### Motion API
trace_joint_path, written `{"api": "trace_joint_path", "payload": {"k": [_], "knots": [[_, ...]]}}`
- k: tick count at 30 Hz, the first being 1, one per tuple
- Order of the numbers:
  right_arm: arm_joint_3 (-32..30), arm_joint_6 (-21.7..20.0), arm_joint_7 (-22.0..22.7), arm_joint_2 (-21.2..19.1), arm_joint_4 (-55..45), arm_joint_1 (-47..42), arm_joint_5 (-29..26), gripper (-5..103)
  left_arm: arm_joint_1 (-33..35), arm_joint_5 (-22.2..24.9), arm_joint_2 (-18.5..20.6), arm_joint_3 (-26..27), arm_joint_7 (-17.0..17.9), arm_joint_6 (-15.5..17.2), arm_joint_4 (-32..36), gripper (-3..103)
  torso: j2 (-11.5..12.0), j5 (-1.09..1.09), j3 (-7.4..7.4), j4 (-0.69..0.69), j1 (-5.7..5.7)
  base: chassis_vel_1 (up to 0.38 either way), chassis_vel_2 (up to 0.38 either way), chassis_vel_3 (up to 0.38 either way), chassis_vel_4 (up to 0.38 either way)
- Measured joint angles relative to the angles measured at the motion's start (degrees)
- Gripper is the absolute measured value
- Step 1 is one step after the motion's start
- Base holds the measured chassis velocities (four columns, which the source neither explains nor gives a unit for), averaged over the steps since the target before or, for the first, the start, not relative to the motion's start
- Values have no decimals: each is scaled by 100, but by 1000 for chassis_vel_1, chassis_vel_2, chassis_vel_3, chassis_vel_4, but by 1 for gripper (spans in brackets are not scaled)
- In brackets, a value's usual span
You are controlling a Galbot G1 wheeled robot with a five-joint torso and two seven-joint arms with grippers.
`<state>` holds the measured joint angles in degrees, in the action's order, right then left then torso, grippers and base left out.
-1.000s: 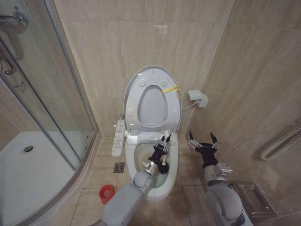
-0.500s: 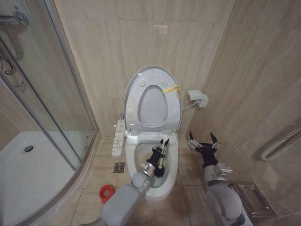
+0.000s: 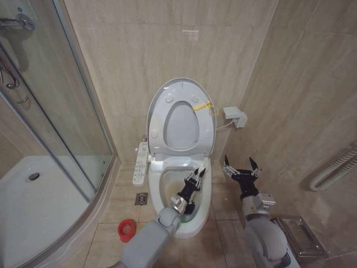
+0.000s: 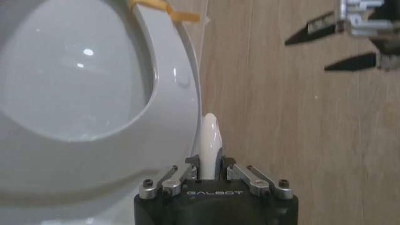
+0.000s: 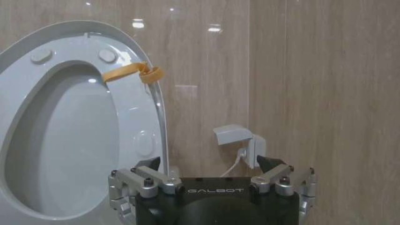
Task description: Open the toilet lid, clean the toilet bowl with a toilet brush, close the toilet lid, and flush.
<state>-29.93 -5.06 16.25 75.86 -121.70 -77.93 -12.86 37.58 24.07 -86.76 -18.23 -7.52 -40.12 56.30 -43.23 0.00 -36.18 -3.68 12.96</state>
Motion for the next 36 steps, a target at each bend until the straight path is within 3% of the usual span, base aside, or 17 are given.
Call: {"api": "trace_joint_path", "payload": {"k": [13,28,36], "knots": [[0,0,0,0,0,0,0,100,281,-211,141,101,-6,-86,-48,21,-1,1,1,0,0,0,0,0,0],[0,0,0,0,0,0,0,100,1393,-300,1586,713,72,160,1630,21,0,1,0,1,0,0,0,0,0],[0,0,0,0,0,0,0,100,1791,-322,1894,939,7,152,2002,21,0,1,0,1,0,0,0,0,0]]}}
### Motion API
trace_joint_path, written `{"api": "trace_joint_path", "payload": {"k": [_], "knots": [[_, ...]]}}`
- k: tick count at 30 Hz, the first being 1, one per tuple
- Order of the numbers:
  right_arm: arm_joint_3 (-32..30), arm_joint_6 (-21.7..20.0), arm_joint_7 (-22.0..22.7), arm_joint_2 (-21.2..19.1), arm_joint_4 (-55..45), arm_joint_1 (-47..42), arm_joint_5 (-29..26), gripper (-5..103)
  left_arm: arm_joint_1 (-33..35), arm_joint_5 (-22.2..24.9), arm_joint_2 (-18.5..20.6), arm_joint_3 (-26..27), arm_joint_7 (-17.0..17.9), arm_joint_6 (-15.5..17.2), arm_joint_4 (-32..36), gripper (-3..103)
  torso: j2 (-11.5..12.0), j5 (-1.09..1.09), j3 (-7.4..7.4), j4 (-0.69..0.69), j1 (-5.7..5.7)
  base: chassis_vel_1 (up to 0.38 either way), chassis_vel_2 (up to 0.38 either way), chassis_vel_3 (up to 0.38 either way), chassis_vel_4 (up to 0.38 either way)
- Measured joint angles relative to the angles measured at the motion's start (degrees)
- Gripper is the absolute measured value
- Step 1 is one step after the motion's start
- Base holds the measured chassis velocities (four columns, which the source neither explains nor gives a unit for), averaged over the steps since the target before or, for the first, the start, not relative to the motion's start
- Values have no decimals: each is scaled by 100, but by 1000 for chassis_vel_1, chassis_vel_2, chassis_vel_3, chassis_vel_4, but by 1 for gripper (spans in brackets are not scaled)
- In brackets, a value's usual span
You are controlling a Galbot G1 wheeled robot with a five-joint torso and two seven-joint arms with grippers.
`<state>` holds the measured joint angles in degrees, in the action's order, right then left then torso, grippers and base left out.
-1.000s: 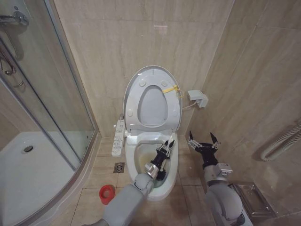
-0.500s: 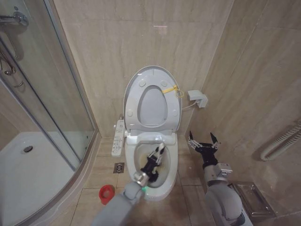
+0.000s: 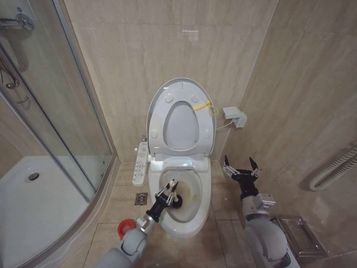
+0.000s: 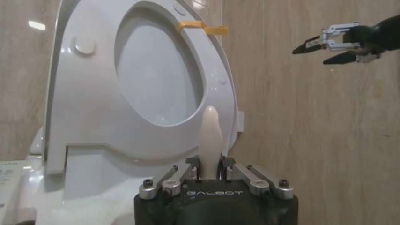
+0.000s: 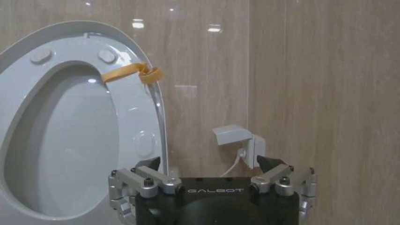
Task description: Open the toilet lid, clean the toilet bowl with a toilet brush, close the toilet lid, and flush.
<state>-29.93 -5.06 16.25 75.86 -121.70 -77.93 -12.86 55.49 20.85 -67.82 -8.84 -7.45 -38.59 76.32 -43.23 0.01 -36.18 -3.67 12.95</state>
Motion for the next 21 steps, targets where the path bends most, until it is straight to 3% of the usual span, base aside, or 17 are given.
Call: {"api": "trace_joint_path", "payload": {"k": [11,21], "knots": [[0,0,0,0,0,0,0,100,261,-145,113,87,-112,-124,-97,21,0,-1,0,1,0,0,0,0,0],[0,0,0,0,0,0,0,100,-381,-173,-405,-221,-100,-161,-492,21,0,-2,0,0,0,0,0,0,0]]}}
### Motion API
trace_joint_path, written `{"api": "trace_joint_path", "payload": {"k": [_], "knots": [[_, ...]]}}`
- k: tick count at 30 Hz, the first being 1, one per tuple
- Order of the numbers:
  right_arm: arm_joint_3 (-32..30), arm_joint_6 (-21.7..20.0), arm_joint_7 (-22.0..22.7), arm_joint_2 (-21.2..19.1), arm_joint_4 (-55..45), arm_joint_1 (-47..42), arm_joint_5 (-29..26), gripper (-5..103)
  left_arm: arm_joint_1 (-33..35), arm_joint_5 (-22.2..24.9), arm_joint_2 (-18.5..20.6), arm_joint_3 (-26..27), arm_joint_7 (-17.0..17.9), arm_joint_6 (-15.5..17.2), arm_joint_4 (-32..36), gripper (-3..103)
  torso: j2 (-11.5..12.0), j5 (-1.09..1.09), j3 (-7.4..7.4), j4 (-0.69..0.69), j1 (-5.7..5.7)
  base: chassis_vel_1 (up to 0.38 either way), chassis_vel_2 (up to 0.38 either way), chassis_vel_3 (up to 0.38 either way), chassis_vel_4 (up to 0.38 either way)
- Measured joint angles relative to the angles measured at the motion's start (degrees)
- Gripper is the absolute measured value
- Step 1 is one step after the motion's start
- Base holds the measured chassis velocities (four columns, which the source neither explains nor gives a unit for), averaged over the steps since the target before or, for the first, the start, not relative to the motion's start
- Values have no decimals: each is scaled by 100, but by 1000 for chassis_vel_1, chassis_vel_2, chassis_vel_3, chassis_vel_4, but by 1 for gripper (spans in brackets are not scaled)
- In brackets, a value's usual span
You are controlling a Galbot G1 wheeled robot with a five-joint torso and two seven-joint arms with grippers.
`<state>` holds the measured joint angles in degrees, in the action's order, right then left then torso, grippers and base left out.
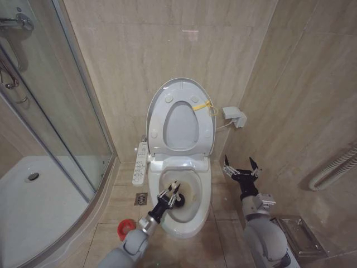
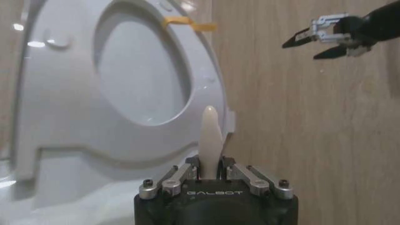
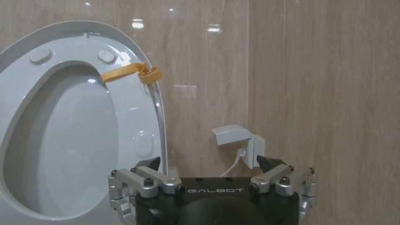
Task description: Open the toilet lid, clean the toilet bowl with a toilet brush, close the toilet lid, and flush.
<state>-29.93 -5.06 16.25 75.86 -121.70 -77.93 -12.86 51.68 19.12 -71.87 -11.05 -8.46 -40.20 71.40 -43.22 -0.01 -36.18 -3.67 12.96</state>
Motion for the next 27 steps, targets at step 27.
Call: {"api": "trace_joint_path", "payload": {"k": [27], "knots": [[0,0,0,0,0,0,0,100,-1409,41,-1154,-857,-10,-31,-1342,21,0,1,0,0,0,0,0,0,0]]}}
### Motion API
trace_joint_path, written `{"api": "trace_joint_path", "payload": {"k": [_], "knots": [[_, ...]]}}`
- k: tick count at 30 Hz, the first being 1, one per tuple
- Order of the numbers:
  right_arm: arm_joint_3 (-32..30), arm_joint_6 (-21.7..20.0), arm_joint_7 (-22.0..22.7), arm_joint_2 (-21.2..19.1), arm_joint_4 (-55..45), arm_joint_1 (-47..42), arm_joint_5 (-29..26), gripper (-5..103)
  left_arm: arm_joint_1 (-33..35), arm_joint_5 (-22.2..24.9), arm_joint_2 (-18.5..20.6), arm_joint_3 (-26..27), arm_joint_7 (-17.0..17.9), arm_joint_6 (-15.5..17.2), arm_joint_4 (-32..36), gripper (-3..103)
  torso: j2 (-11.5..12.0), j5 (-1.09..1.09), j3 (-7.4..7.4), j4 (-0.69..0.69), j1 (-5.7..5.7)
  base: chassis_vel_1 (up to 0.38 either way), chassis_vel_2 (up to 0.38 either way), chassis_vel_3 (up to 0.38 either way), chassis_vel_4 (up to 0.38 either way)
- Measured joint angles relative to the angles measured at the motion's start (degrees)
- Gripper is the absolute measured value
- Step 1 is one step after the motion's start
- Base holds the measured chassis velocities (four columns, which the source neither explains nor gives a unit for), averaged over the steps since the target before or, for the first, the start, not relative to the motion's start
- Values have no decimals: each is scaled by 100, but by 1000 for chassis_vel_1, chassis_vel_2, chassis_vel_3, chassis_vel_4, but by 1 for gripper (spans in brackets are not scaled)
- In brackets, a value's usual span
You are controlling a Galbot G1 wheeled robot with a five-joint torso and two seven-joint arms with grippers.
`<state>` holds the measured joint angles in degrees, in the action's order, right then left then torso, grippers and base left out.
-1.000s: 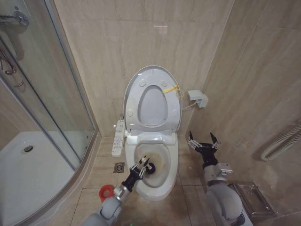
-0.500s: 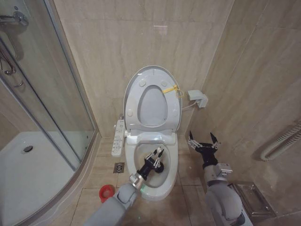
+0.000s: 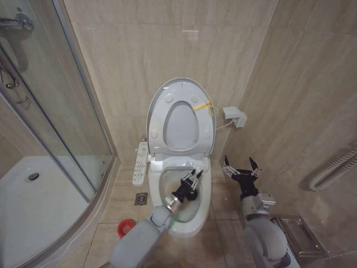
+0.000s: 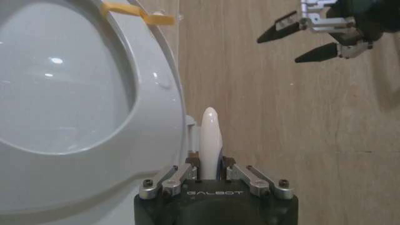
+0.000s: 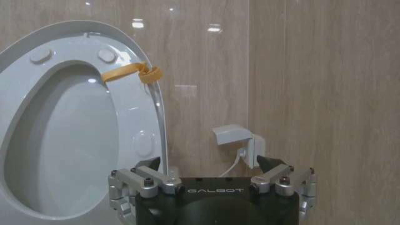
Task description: Open the toilet lid, clean the toilet bowl with a toilet brush, close the toilet lid, and flush.
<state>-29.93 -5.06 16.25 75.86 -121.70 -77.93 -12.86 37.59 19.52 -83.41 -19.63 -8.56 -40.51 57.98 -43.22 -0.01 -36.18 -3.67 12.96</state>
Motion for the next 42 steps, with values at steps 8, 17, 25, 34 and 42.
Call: {"api": "trace_joint_path", "payload": {"k": [8,17,25,34,42], "knots": [[0,0,0,0,0,0,0,100,40,-21,-219,-47,-5,-93,-327,21,0,0,0,1,0,0,0,0,0],[0,0,0,0,0,0,0,100,-158,99,-111,-36,-1,3,-226,21,0,1,0,-2,0,0,0,0,0],[0,0,0,0,0,0,0,100,210,-25,99,21,5,10,3,21,0,2,0,1,0,0,0,0,0],[0,0,0,0,0,0,0,100,1009,-229,714,637,19,181,1084,21,0,2,0,0,0,0,0,0,0],[0,0,0,0,0,0,0,100,1622,-392,981,1038,35,163,1509,21,0,1,0,0,0,0,0,0,0]]}}
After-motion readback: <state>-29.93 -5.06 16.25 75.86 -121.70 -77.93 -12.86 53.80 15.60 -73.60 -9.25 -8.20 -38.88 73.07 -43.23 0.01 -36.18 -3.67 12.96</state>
